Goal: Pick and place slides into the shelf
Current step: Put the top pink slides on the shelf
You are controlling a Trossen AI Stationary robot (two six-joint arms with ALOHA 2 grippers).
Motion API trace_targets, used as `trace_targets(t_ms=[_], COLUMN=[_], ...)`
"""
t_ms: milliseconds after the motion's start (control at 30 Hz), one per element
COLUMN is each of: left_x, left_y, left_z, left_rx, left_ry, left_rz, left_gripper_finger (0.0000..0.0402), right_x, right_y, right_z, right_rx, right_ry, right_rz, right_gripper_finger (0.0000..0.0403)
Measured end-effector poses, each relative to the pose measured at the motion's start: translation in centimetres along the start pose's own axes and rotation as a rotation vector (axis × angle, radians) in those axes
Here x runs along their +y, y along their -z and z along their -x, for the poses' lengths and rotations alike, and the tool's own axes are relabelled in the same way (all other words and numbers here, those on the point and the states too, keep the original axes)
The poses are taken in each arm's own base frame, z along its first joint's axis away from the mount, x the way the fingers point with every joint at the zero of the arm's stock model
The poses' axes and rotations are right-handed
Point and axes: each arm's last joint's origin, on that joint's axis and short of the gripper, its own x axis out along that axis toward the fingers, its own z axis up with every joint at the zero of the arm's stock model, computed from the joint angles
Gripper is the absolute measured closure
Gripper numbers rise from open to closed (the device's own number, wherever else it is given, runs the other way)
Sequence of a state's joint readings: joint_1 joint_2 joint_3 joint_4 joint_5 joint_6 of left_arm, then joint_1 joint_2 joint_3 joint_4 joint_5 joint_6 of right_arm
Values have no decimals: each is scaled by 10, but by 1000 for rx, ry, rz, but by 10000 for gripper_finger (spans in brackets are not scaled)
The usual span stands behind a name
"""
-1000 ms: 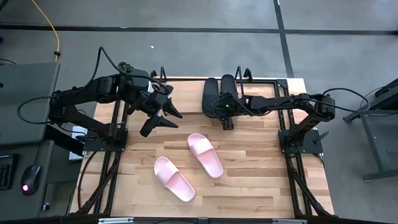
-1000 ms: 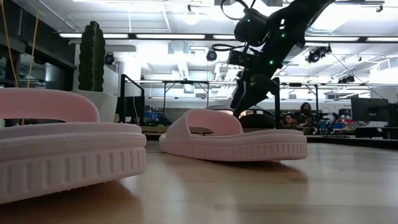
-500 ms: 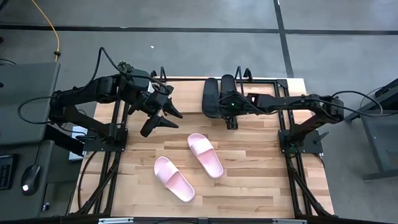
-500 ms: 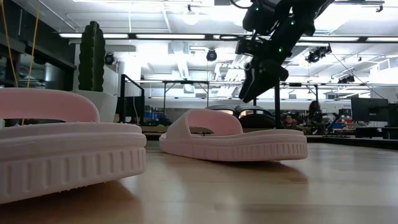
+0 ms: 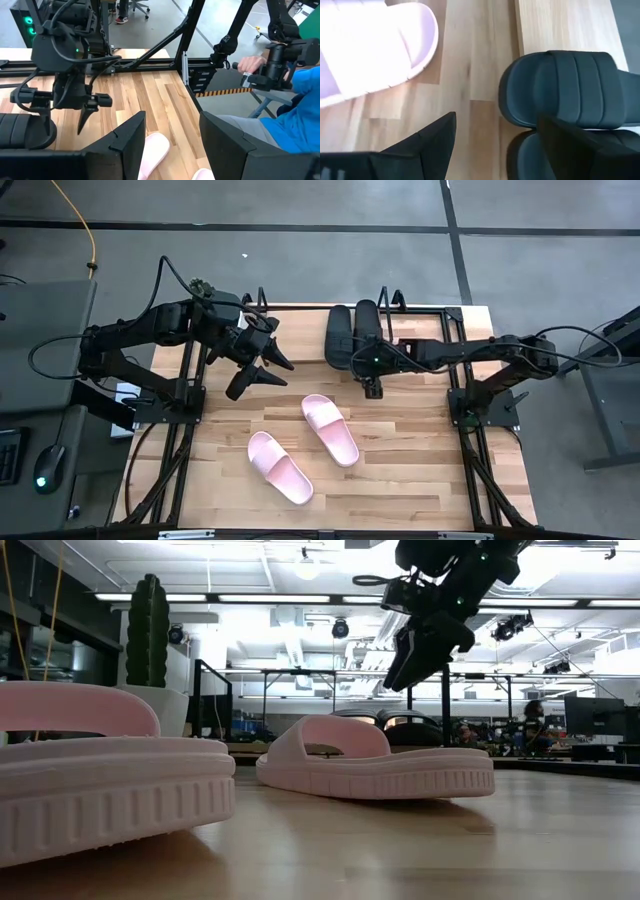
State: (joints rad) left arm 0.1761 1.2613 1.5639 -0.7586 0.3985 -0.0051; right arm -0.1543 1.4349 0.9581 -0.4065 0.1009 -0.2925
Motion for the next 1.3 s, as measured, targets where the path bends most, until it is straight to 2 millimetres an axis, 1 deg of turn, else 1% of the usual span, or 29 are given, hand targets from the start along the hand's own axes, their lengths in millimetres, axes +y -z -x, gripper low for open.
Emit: trace_targets(t_ms=[300, 1300], left_x=[0, 0], left_y=[0, -1], left_z=[0, 0], left_rx=[0, -7], left_ry=[0, -2], left_rz=[0, -2], left_gripper_finger=[227, 227], right_x=[11, 10], right_y=[-3, -8], right_z=[1, 1], right_rx=[-10, -59], right_ry=[-26, -15], right_rz=[5, -33], right_gripper_finger=[137, 137])
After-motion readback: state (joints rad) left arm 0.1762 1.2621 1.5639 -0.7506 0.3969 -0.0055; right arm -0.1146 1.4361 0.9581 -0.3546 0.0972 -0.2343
